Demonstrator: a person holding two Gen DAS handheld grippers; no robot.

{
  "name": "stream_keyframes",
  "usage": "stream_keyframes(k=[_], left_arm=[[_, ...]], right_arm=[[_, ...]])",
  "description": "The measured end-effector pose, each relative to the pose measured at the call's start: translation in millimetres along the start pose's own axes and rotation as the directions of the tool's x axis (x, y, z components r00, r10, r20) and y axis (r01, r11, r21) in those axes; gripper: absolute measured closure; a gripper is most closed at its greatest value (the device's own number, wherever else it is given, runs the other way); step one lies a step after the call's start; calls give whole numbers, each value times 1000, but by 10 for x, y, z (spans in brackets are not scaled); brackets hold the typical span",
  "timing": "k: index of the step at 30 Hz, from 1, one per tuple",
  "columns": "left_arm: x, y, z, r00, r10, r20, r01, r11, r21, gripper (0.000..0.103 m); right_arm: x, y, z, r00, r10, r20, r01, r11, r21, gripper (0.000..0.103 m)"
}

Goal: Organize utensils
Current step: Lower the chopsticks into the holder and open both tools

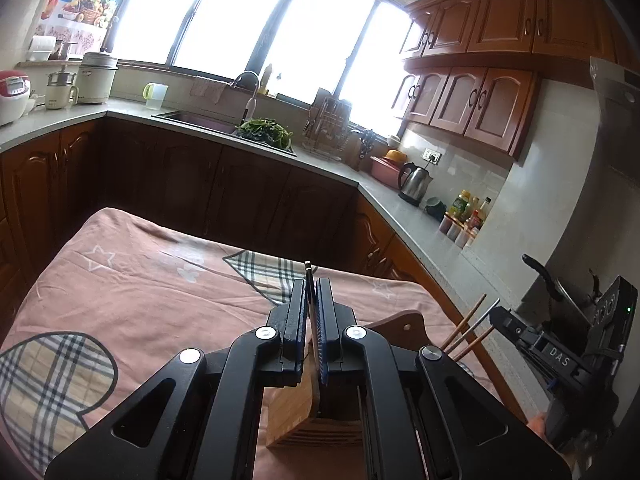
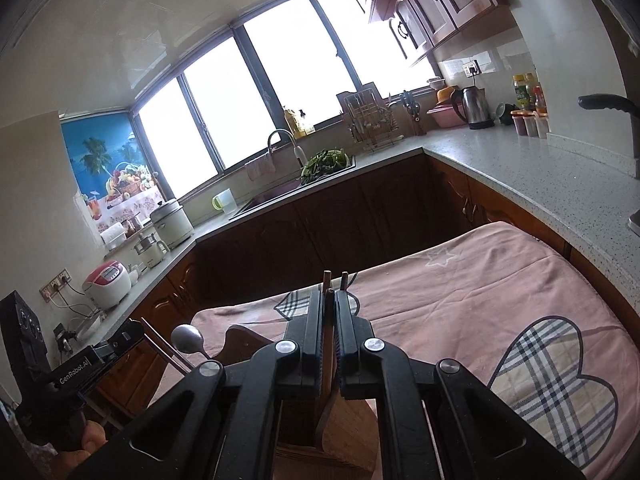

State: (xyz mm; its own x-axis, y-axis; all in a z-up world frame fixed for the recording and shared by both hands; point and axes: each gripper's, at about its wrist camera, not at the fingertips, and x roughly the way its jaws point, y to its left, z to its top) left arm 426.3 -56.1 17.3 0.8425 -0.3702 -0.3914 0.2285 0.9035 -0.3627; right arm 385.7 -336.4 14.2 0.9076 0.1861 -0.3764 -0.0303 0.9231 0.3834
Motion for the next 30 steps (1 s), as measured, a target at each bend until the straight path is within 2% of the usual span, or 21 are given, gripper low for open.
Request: stream_keyframes(k=[8, 10, 15, 17, 18, 19, 20, 21, 22, 23, 25, 27, 30], left_arm=[[-9, -17, 37, 1000, -3, -3, 3, 1000, 12, 98], [1, -25, 43, 1000, -1, -7, 1, 1000, 16, 98], [17, -30, 47, 1000, 0, -22, 0, 1000, 20, 98], [9, -31, 47, 1000, 7, -30, -7, 1000, 20, 94], [5, -17, 40, 999, 7, -36, -7, 1000, 15, 84], [-8, -3, 37, 999, 9, -38, -9, 1000, 8, 66], [-29, 9, 31, 999, 17, -36, -17, 1000, -1, 57], [-60, 30, 20, 999, 23, -30, -23, 1000, -9, 44], [-90, 52, 12, 999, 22, -24, -22, 1000, -18, 39], [-115, 68, 5, 999, 23, -26, -24, 999, -26, 37], [-163, 110, -13, 999, 31, -35, -33, 999, -42, 23], [-229, 139, -39, 999, 31, -34, -32, 998, -49, 22], [-328, 151, -83, 999, 34, -39, -36, 998, -48, 20]], right_arm=[[19, -16, 29, 1000, 4, -19, -4, 1000, 1, 97], [25, -23, 36, 1000, 3, -25, -3, 1000, 2, 93], [43, 0, 20, 999, 4, -46, -4, 1000, -3, 93], [34, -1, 22, 999, 11, -43, -11, 1000, 4, 92], [14, -13, 20, 999, 12, -37, -12, 1000, 10, 86], [-11, -27, 18, 999, 13, -31, -13, 1000, 18, 75], [-39, -40, 17, 1000, 15, -24, -14, 1000, 25, 69], [-79, -46, 13, 1000, 14, -15, -13, 999, 32, 56], [-111, -58, 9, 1000, 10, -7, -10, 999, 37, 44], [-143, -74, 7, 1000, 5, -1, -5, 999, 42, 40], [-195, -110, -2, 1000, 6, 2, -6, 999, 54, 29], [-248, -146, -23, 1000, 12, 5, -12, 998, 69, 22], [-342, -171, -65, 1000, 18, 7, -19, 997, 80, 19]])
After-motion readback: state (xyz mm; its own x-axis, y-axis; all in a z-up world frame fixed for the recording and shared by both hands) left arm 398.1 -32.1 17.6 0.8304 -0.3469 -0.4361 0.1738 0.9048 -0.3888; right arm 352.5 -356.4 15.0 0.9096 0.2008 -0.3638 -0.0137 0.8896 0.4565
